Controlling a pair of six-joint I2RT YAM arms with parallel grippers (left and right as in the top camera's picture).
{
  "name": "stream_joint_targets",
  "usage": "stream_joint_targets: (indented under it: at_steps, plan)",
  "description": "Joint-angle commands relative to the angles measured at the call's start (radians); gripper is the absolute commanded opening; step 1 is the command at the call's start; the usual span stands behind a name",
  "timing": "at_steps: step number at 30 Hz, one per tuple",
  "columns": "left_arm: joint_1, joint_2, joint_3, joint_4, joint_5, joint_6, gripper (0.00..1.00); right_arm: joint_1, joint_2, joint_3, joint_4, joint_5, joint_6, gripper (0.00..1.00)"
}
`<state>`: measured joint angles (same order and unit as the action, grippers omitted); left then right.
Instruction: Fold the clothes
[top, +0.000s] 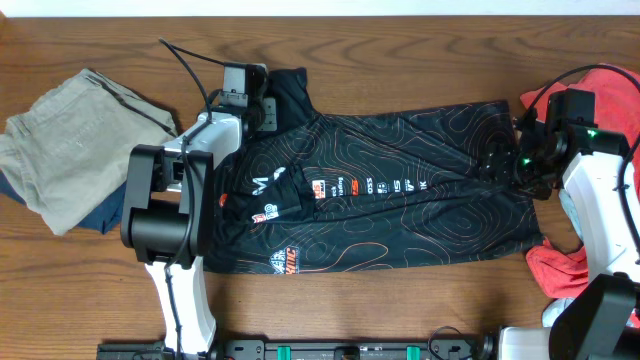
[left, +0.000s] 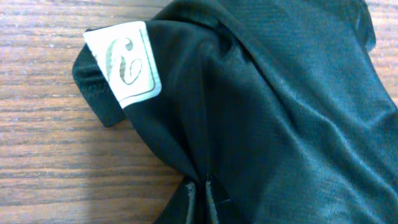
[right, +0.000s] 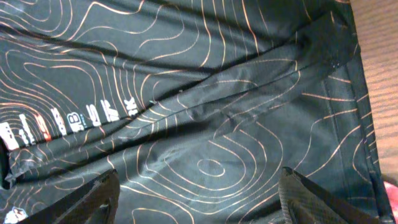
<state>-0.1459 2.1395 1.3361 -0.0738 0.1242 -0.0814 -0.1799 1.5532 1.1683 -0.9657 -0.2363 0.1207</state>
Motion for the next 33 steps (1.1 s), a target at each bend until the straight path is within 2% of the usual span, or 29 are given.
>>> stream_joint_targets:
  at_steps: [1,6,11,15,20,25,33]
  plan:
    - [0.005,0.042,-0.028,-0.067,-0.02,-0.021,0.06,0.01,-0.012,0.002,0.035,-0.007,-0.014,0.77]
    - [0.005,-0.047,-0.028,-0.132,-0.02,-0.06,0.06,0.018,0.008,0.002,0.13,0.003,-0.014,0.76]
    - [0.005,-0.168,-0.028,-0.216,-0.019,-0.112,0.06,0.034,0.109,0.002,0.246,0.043,-0.014,0.79]
    - [0.005,-0.226,-0.029,-0.304,0.005,-0.138,0.06,0.044,0.211,0.002,0.476,0.11,-0.013,0.81]
    - [0.004,-0.232,-0.029,-0.42,0.007,-0.142,0.06,0.043,0.325,0.002,0.747,0.177,-0.007,0.88]
    - [0.004,-0.232,-0.034,-0.502,0.007,-0.142,0.06,0.043,0.431,0.002,0.929,0.184,0.024,0.94]
    - [0.004,-0.232,-0.041,-0.563,0.006,-0.142,0.06,0.043,0.574,0.003,1.157,0.184,0.116,0.91]
